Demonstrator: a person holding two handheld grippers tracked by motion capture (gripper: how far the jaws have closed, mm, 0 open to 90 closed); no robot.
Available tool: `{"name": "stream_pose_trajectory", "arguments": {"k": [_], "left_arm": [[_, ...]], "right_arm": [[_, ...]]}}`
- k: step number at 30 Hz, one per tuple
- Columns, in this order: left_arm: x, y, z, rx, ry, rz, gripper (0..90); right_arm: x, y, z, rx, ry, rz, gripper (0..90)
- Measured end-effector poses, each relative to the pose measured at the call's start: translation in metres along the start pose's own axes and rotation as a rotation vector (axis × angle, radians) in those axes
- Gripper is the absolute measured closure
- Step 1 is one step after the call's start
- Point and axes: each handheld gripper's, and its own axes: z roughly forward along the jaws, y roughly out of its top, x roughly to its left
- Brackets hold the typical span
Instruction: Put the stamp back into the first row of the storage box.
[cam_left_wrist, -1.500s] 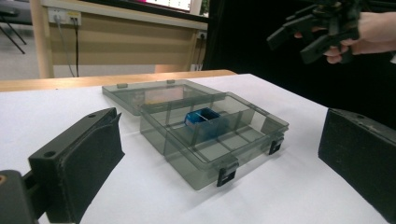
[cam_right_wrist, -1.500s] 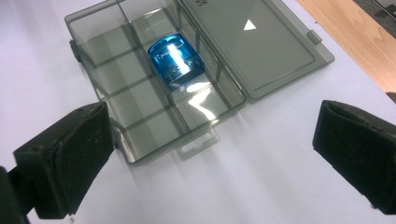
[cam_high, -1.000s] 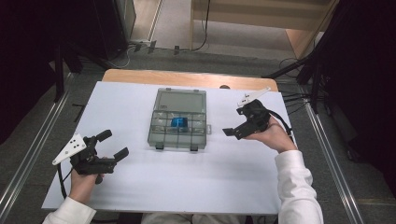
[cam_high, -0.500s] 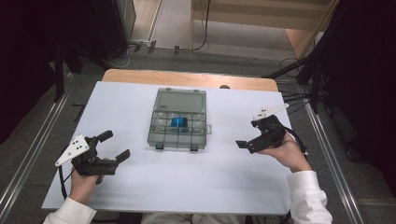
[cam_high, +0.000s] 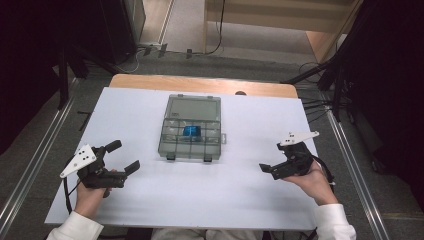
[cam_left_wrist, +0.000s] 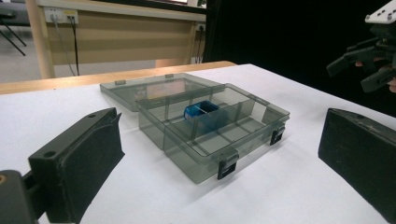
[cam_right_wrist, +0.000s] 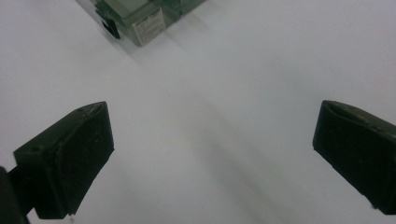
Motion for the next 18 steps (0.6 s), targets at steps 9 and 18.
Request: {"name": "stream_pose_trajectory", "arguments": {"k": [9, 18], "left_arm": [[0.0, 0.0, 0.0, 0.006, -0.002, 0.004, 0.0], [0.001, 0.0, 0.0, 0.013, -0.004, 0.006, 0.0]], "right_arm": [[0.006, -0.026, -0.004, -0.124, -0.081, 0.056, 0.0], [-0.001, -0.046, -0.007, -0.266, -0.139, 0.161, 0.0]]}}
